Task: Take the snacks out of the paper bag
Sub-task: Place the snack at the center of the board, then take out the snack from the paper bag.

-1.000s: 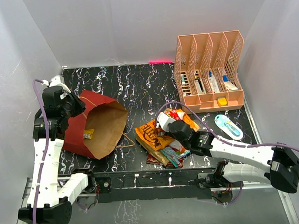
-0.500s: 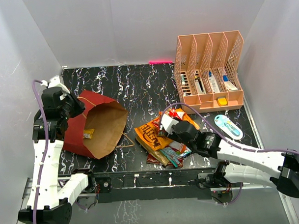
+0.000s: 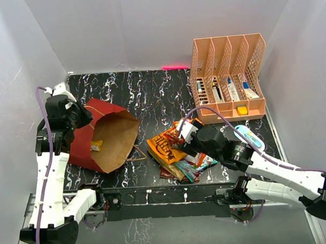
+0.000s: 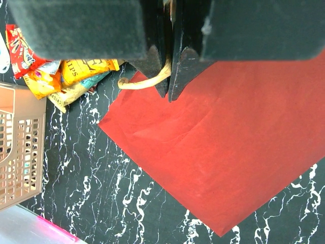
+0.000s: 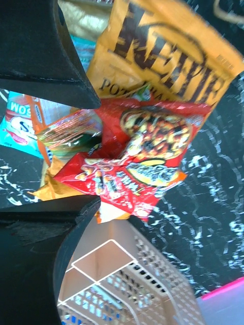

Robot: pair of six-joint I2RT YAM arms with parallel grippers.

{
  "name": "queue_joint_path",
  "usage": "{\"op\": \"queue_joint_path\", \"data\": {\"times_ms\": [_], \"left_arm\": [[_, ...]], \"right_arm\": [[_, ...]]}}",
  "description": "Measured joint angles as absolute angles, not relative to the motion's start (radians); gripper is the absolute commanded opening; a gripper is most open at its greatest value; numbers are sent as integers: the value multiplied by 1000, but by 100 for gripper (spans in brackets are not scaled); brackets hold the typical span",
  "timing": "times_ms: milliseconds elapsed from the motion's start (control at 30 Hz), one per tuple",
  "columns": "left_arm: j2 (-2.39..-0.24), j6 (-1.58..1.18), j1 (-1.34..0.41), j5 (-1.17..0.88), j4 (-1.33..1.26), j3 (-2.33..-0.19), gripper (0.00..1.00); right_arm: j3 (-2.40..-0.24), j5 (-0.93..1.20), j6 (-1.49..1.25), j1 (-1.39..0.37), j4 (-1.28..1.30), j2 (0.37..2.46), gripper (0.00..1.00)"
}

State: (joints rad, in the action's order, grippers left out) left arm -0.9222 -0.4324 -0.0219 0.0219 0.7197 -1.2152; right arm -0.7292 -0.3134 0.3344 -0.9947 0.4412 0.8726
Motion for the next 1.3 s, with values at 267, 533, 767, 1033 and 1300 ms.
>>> {"op": "queue_joint_path", "data": {"times_ms": [267,533,767,1033,1300], "left_arm": [[-906,-381,-22,54,720,-1215,0],[-888,-339,-22,102,762,-1215,0],[-899,-304,-25,141,799,-1215,0],[-906,-268,-43,139,800,-1216,0],[-908,-260,-58,82,772,-1216,0]], "right_arm": [[-875,-34,378,-996,323,970,71],[-896,278,556,-1062,-103,1320,69],[-1116,398,778,-1092,-286,1748,66],[-1303,416,935,-1131,-450,2058,66],[-1562,371,976,-1151,-471,2305,69]]}}
